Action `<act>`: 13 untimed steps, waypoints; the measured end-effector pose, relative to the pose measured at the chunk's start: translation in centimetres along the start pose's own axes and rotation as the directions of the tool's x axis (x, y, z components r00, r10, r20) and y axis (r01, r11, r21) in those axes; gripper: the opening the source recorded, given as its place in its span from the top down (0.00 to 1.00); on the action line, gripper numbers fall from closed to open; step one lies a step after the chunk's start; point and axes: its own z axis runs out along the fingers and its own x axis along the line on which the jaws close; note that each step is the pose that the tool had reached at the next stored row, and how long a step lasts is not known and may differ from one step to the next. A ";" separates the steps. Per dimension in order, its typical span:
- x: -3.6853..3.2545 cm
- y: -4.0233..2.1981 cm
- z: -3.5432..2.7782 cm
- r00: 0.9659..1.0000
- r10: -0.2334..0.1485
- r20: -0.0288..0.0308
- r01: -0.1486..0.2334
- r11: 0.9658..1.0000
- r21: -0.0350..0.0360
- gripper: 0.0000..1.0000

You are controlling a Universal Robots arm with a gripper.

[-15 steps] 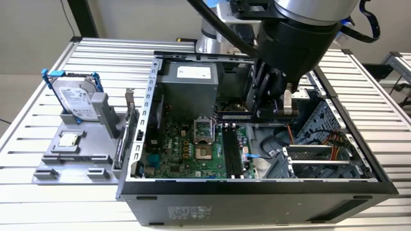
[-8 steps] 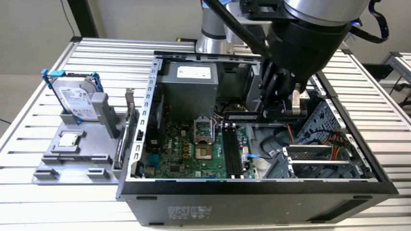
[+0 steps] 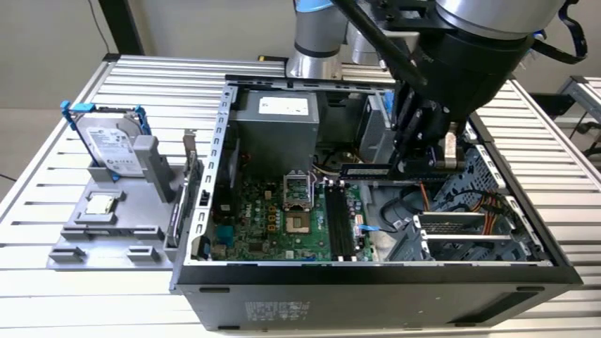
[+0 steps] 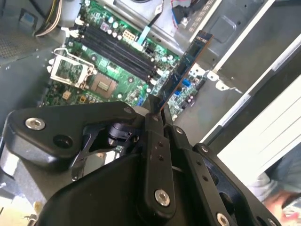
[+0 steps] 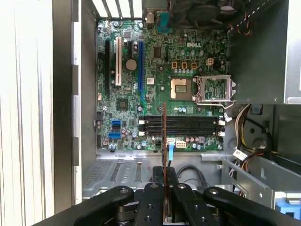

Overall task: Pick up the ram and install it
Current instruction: 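Pick up the ram and move it above insertion slot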

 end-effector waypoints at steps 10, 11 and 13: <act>-0.04 -1.53 -0.01 1.000 0.000 0.000 0.000 1.000 0.000 1.00; -0.04 -1.53 -0.01 1.000 0.000 0.000 0.000 1.000 0.000 1.00; -0.04 -1.54 -0.01 1.000 0.000 0.000 0.000 1.000 0.000 1.00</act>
